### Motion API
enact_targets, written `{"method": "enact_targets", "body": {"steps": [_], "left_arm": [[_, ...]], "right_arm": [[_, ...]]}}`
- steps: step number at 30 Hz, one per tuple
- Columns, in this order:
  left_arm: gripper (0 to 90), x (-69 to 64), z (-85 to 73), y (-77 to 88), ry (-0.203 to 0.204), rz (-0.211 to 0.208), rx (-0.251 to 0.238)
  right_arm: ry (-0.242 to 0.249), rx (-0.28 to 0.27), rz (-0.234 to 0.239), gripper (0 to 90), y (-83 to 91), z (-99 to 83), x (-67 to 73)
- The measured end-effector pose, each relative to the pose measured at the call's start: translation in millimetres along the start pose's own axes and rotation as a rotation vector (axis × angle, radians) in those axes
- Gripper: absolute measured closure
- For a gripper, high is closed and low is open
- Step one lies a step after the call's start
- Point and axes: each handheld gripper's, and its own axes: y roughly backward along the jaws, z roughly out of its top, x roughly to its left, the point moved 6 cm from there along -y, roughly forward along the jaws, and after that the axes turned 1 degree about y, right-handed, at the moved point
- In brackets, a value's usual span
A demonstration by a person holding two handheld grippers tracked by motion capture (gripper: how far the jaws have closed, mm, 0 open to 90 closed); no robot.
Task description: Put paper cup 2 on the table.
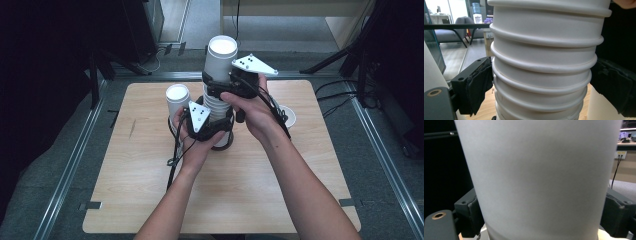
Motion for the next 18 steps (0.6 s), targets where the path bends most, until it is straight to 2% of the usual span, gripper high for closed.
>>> {"method": "enact_targets", "body": {"steps": [5,7,18], "left_arm": [[5.9,0.2,-0.1,0.3,0.000,0.000,0.001],[5.9,0.2,-0.2,0.4,0.001,-0.001,0.000],[6.0,0.4,-0.3,0.3,0.001,-0.001,0.000]], "right_arm": [[0.001,-0.014,-0.004,11.5,1.1,3.3,1.5],[0.015,-0.025,-0.005,11.9,1.8,4.9,2.2],[0.030,-0.064,-0.033,12.4,6.8,25.9,9.0]]}}
